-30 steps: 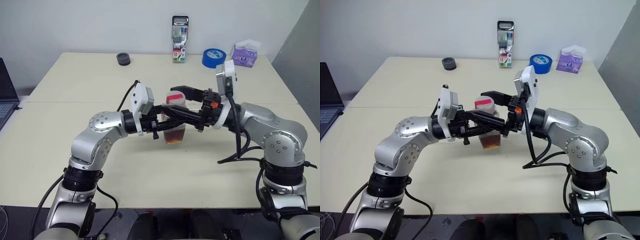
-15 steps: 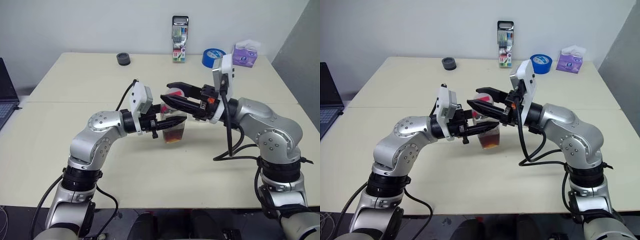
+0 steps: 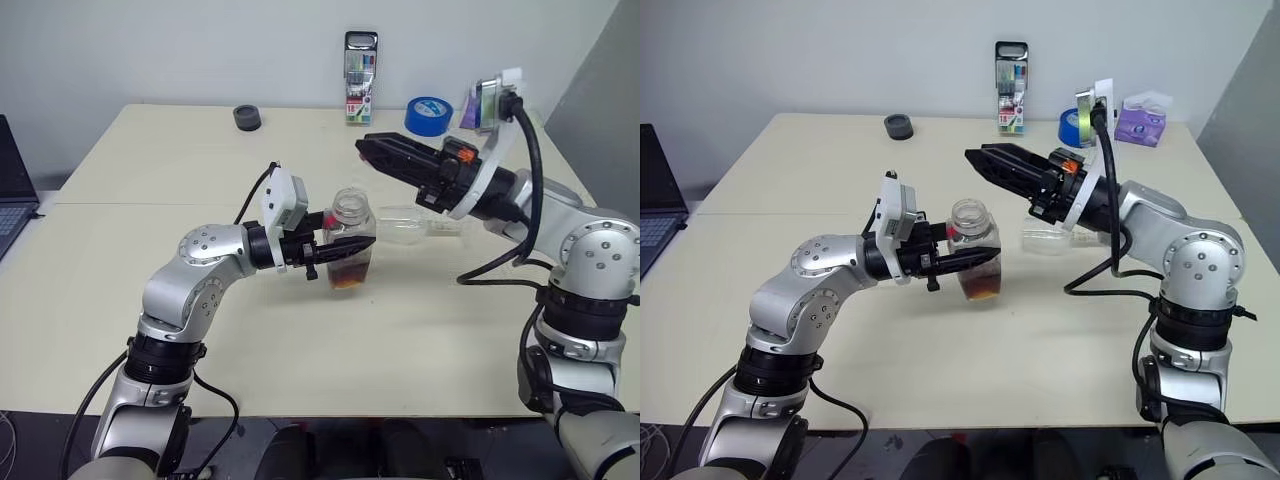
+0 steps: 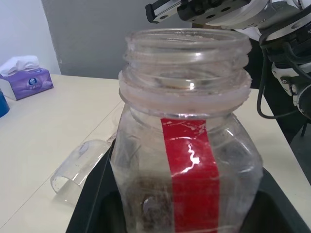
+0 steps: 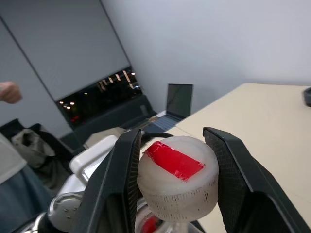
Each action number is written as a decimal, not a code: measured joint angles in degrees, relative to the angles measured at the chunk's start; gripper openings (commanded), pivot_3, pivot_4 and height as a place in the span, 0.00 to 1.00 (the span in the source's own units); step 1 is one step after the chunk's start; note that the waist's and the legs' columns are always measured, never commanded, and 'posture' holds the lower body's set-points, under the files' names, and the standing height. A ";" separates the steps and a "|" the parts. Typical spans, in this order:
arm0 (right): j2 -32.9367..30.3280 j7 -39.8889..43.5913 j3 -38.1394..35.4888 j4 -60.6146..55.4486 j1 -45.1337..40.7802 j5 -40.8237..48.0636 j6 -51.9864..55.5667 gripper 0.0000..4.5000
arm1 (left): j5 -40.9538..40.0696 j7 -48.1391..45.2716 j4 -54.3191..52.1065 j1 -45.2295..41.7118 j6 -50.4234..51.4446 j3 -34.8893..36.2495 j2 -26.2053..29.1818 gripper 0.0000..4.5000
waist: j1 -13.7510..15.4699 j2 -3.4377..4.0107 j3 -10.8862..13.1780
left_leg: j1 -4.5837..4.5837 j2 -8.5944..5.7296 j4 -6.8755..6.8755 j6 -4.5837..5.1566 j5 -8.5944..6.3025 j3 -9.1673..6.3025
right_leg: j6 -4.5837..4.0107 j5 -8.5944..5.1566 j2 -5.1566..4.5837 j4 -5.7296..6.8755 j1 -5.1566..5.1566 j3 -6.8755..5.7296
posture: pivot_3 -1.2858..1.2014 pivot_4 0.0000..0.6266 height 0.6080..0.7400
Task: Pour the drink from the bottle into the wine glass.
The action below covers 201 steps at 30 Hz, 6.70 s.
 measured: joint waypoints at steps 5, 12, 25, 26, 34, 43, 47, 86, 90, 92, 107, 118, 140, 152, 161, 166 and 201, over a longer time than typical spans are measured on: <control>-7.92 1.38 5.14 -5.03 14.11 -18.26 -11.88 0.42 | 0.00 0.11 -0.26 0.25 0.00 -0.22 0.02 0.40 | 0.28 -0.04 -0.03 | -0.05 -0.02 -0.01 0.10 -0.06 0.02 | 0.01 -0.01 0.00 -0.09 0.03 0.00 | 0.52 0.24 1.00; -6.08 -6.66 8.50 -3.73 36.38 -39.82 -24.51 0.42 | -0.03 0.59 -0.66 1.02 0.12 -0.20 0.00 0.40 | -0.05 -0.03 -0.01 | 0.07 0.01 -0.02 -0.07 0.04 0.15 | 0.02 -0.01 0.05 0.06 0.00 0.18 | 0.52 0.24 1.00; 7.09 -12.57 9.16 1.76 44.44 -49.83 -34.47 0.42 | -0.11 1.27 -0.81 0.81 0.55 -0.27 -0.15 0.40 | 0.07 -0.01 -0.01 | 0.18 0.02 -0.01 -0.09 0.05 0.18 | 0.02 -0.01 0.11 0.08 0.08 0.27 | 0.52 0.24 1.00; 7.32 -12.61 8.88 1.76 44.49 -49.86 -34.47 0.48 | -0.11 1.27 -0.81 0.81 0.58 -0.27 -0.15 0.40 | 0.07 -0.01 -0.01 | 0.19 0.01 -0.01 -0.08 0.05 0.18 | 0.02 -0.01 0.11 0.07 0.09 0.27 | 0.52 0.24 1.00; 6.79 -11.54 8.91 2.11 44.43 -52.15 -34.38 1.00 | -0.10 1.33 -0.80 0.61 0.61 -0.29 -0.40 0.40 | 0.06 -0.01 -0.01 | 0.19 0.01 -0.01 -0.08 0.05 0.18 | 0.02 -0.01 0.11 0.08 0.08 0.28 | 0.52 0.24 1.00; -5.08 6.26 5.79 -5.58 35.10 -39.09 -29.18 1.00 | -0.08 1.50 -0.80 0.61 0.60 -0.26 -0.34 0.40 | -0.17 0.11 0.07 | 0.21 0.01 0.00 -0.02 0.01 0.19 | 0.02 0.00 0.13 0.10 0.08 0.27 | 0.52 0.24 1.00; -16.60 20.79 1.61 -8.84 27.99 -26.35 -22.43 1.00 | -0.06 2.23 -0.81 0.88 0.52 0.49 -0.20 0.40 | 0.07 0.01 0.04 | 0.15 0.03 -0.02 0.16 -0.08 -0.01 | 0.01 -0.01 0.14 -0.02 0.16 0.07 | 0.52 0.24 1.00; -2.83 23.74 15.48 -3.38 5.91 -20.85 -16.64 1.00 | 13.79 36.44 20.79 8.72 -17.91 22.82 -7.73 0.40 | 1.20 -0.19 -0.01 | 0.02 0.01 0.04 -0.07 0.04 0.02 | 0.00 0.01 0.00 0.00 0.00 -0.02 | 0.52 0.24 1.00; -2.62 22.76 15.47 -3.39 5.93 -20.85 -16.15 1.00 | 13.34 35.12 23.03 7.63 -19.33 22.75 -7.74 0.40 | 1.19 -0.19 -0.01 | 0.03 0.01 0.04 -0.07 0.04 0.02 | 0.00 0.01 -0.01 0.00 0.00 -0.01 | 0.52 0.24 1.00; -2.59 22.27 15.46 -3.40 5.98 -20.84 -15.79 1.00 | 13.30 34.72 23.95 7.34 -20.09 22.70 -7.77 0.40 | 1.20 -0.19 -0.01 | 0.04 0.01 0.03 -0.08 0.04 0.01 | 0.00 0.01 -0.01 0.01 0.00 -0.03 | 0.52 0.24 1.00; -1.99 20.15 15.47 -3.80 6.31 -20.83 -15.63 1.00 | 13.64 32.78 26.30 8.07 -21.42 21.99 -7.62 1.00 | 1.11 -0.19 -0.02 | 0.05 0.01 0.03 -0.07 0.04 0.01 | 0.00 0.01 -0.01 0.02 0.00 -0.01 | 0.52 0.24 1.00; -2.18 19.00 15.36 -5.63 9.19 -20.83 -15.61 1.00 | 13.53 36.93 12.35 21.62 -15.93 20.29 -10.57 1.00 | 1.07 -0.20 -0.02 | 0.04 0.02 -0.01 -0.06 0.03 0.01 | 0.00 0.01 -0.02 -0.01 0.00 0.01 | 0.52 0.24 1.00; -18.73 12.70 31.30 21.82 12.13 -76.43 -58.56 1.00 | -8.90 26.45 -35.21 38.68 8.93 14.55 5.33 1.00 | 0.64 -0.13 0.00 | 0.32 0.05 -0.04 -0.14 0.10 0.21 | -0.07 0.04 0.07 0.06 0.16 0.20 | 0.52 0.24 1.00; -17.49 11.57 34.89 42.46 5.68 -91.72 -71.15 1.00 | -9.94 26.81 -34.76 37.64 8.71 13.04 5.76 1.00 | 0.14 -0.13 0.00 | 0.35 0.05 -0.03 -0.15 0.10 0.25 | -0.07 0.05 0.08 0.07 0.17 0.24 | 0.52 0.24 1.00; -14.14 6.98 36.99 57.86 -2.59 -99.11 -75.13 1.00 | -8.37 29.29 -34.01 36.84 8.46 12.13 3.61 1.00 | 0.03 -0.13 0.00 | 0.37 0.05 -0.03 -0.15 0.10 0.29 | -0.08 0.05 0.08 0.08 0.17 0.29 | 0.52 0.24 1.00; -12.94 5.96 38.24 62.15 -4.97 -101.45 -77.14 0.78 | -8.12 29.95 -33.99 36.58 8.46 11.71 3.45 1.00 | 0.00 -0.13 0.00 | 0.38 0.05 -0.03 -0.15 0.10 0.32 | -0.08 0.05 0.08 0.09 0.17 0.32 | 0.52 0.24 1.00; 30.05 4.69 9.75 74.44 -8.32 -59.21 -71.03 0.04 | -0.01 35.37 -41.27 73.84 -8.98 16.74 -9.09 1.00 | -0.32 0.02 0.09 | 0.43 0.10 -0.17 0.08 -0.03 0.40 | -0.16 0.09 0.10 0.09 0.08 0.41 | 0.52 0.24 1.00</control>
